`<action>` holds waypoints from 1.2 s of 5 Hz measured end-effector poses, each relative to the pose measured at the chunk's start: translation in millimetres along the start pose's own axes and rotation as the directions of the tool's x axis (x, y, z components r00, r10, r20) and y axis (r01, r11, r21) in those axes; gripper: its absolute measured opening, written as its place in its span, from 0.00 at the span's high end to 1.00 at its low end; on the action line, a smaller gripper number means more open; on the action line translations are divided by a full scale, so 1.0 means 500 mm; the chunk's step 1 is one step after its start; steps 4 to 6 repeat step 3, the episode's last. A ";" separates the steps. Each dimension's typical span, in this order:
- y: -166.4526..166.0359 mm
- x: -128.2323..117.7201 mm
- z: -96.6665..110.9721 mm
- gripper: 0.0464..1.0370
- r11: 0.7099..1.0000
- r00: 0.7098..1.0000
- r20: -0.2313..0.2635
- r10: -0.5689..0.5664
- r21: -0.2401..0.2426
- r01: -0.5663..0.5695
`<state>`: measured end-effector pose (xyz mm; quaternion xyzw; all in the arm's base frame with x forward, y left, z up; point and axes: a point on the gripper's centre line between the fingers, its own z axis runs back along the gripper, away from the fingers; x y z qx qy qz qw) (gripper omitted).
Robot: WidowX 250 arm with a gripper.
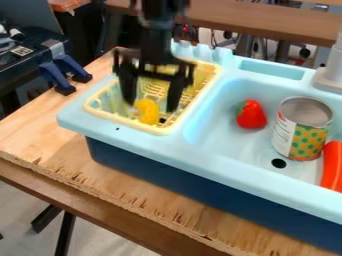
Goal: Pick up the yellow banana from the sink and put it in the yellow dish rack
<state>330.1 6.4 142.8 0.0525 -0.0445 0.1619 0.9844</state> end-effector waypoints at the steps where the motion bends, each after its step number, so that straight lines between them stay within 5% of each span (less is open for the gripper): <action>1: -0.037 -0.001 0.113 0.03 0.996 0.987 0.145 -0.067 -0.054 0.075; 2: -0.089 -0.018 0.202 0.03 0.979 0.975 0.173 -0.140 -0.126 0.163; 3: -0.128 -0.055 0.200 0.03 0.957 0.970 0.104 -0.220 -0.172 0.235; 6: -0.128 -0.055 0.200 0.03 0.957 0.970 0.104 -0.220 -0.172 0.235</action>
